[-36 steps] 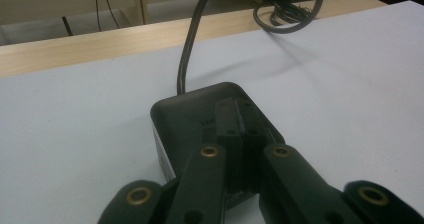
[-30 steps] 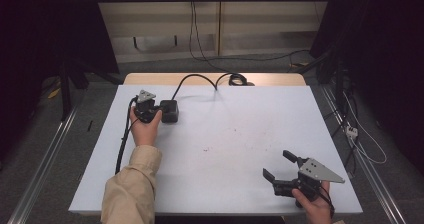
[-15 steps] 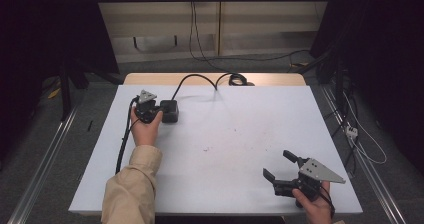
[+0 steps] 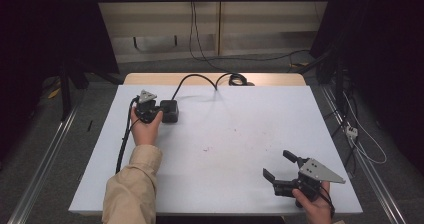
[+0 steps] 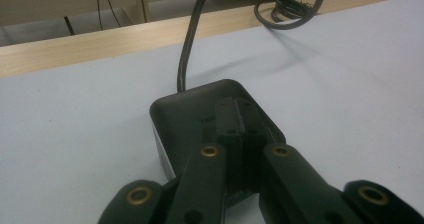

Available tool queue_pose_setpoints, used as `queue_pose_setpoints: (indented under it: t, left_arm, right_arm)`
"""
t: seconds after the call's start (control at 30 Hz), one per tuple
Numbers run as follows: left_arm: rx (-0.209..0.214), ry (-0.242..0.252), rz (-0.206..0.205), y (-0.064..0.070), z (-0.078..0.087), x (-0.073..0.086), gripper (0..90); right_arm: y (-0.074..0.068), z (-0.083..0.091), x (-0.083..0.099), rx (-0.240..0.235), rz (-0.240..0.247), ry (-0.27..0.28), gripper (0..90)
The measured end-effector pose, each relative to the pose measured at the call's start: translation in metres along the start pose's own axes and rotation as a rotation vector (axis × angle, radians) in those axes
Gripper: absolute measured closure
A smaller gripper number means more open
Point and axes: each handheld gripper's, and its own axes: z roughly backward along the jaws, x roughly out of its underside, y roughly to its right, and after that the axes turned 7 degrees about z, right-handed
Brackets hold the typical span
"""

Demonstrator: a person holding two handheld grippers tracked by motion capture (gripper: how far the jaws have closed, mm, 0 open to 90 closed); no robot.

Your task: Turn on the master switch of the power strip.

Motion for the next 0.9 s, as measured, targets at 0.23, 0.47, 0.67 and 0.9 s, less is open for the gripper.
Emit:
queue_pose_setpoints:
  t: [0.23, 0.47, 0.67, 0.9]
  left_arm:
    - [-0.005, 0.001, -0.006, 0.0003, 0.0001, 0.0002, 90.0]
    - [-0.004, 0.003, 0.002, 0.0005, 0.0001, 0.0003, 90.0]
    - [-0.009, 0.004, 0.005, 0.0011, 0.0000, 0.0004, 90.0]
    - [-0.012, 0.011, 0.022, 0.0012, -0.0011, 0.0005, 90.0]
  right_arm:
    - [-0.0002, 0.0001, -0.0003, -0.002, 0.002, 0.001, 5.5]
    - [0.0000, -0.0001, -0.0002, 0.001, 0.000, 0.003, 5.5]
    - [0.0003, -0.0009, -0.0001, 0.000, 0.000, 0.001, 5.5]
    - [0.0005, -0.0013, 0.0000, -0.003, 0.001, -0.001, 5.4]
